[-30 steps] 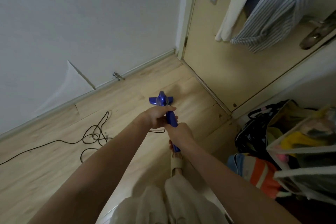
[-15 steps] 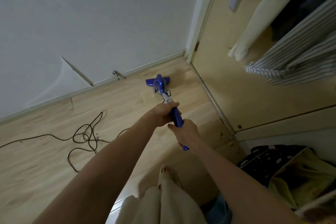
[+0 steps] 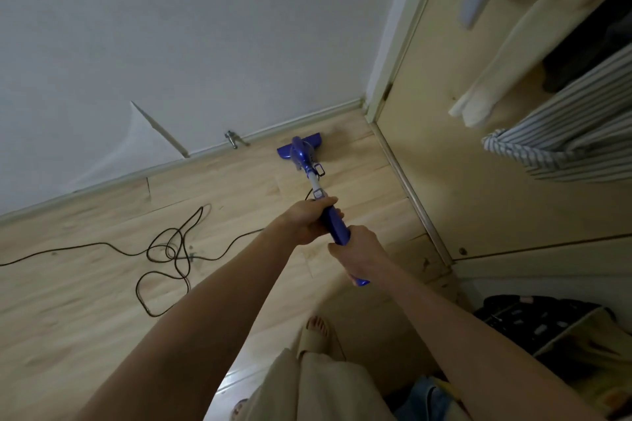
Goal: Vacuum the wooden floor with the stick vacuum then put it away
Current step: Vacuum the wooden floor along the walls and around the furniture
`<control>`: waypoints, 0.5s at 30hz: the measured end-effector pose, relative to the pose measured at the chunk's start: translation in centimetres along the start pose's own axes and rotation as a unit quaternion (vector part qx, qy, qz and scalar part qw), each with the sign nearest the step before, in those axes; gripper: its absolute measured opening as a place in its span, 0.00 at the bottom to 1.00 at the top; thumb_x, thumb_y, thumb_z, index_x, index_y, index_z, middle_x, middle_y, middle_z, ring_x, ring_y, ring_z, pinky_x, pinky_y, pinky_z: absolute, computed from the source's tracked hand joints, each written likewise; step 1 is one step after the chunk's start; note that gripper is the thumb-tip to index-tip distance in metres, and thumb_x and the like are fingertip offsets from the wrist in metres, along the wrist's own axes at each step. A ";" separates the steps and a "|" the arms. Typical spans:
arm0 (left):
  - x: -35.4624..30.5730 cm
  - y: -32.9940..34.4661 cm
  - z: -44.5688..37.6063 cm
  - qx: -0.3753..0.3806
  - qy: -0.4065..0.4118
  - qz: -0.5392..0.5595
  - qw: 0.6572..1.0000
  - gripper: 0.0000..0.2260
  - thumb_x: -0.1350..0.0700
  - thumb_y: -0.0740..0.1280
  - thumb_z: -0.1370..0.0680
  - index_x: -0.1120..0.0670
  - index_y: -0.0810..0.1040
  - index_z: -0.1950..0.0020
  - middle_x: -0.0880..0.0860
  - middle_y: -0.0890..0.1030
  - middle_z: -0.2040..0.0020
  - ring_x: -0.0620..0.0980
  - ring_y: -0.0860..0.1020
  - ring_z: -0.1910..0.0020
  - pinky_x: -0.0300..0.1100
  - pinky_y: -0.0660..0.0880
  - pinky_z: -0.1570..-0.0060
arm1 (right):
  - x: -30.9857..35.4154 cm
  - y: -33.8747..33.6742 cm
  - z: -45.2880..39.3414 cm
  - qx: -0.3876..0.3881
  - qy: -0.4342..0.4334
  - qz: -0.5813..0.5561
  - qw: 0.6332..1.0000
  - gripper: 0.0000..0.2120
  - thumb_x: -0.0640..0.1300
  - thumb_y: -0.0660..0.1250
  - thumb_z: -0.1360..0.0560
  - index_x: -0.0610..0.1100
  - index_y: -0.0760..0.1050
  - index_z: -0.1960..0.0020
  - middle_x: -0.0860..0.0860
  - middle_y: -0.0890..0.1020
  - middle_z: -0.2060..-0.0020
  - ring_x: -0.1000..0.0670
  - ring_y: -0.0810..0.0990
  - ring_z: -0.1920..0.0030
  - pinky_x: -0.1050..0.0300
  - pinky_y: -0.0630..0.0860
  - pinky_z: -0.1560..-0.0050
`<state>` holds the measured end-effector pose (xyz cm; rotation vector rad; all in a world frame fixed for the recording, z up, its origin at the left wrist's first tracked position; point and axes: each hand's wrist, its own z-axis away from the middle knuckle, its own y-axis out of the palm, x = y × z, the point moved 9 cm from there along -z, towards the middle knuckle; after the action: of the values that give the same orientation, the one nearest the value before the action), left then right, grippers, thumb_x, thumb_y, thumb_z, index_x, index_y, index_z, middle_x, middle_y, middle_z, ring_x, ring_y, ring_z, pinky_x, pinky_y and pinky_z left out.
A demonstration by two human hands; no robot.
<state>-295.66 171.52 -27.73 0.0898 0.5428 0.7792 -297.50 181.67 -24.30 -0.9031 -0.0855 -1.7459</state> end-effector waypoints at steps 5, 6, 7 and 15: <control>0.7 -3.1 3.4 -0.036 0.027 -0.025 0.999 0.11 0.59 0.66 0.21 0.62 0.70 0.42 0.58 0.76 0.57 0.51 0.77 0.60 0.45 0.75 0.54 | 1.4 3.6 2.9 0.030 0.004 -0.041 0.999 0.07 0.40 0.65 0.23 0.41 0.69 0.47 0.47 0.75 0.67 0.52 0.74 0.76 0.59 0.73 0.72; 1.3 -4.2 4.3 -0.043 0.025 -0.026 0.998 0.12 0.58 0.67 0.21 0.63 0.70 0.42 0.58 0.76 0.57 0.51 0.77 0.60 0.45 0.76 0.57 | 1.5 4.9 3.7 0.037 0.003 -0.043 0.998 0.07 0.40 0.65 0.23 0.41 0.69 0.47 0.47 0.75 0.67 0.52 0.74 0.75 0.59 0.73 0.72; 2.0 -5.4 5.2 -0.047 0.024 -0.024 0.998 0.12 0.58 0.67 0.21 0.63 0.70 0.42 0.58 0.76 0.56 0.51 0.77 0.60 0.44 0.76 0.59 | 1.6 6.2 4.4 0.041 0.001 -0.044 0.998 0.08 0.40 0.65 0.23 0.40 0.69 0.47 0.47 0.75 0.67 0.52 0.75 0.75 0.59 0.74 0.72; 9.5 -13.3 12.9 -0.065 0.027 -0.007 0.998 0.12 0.59 0.67 0.22 0.63 0.71 0.41 0.58 0.77 0.56 0.52 0.77 0.60 0.47 0.76 0.53 | 0.9 16.5 12.3 0.054 0.029 -0.025 0.998 0.10 0.41 0.65 0.23 0.42 0.69 0.43 0.48 0.76 0.65 0.53 0.76 0.73 0.59 0.75 0.69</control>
<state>-275.11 170.13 -24.36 -0.0548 0.5423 0.8036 -277.15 180.52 -21.19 -0.7774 -0.1641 -1.7953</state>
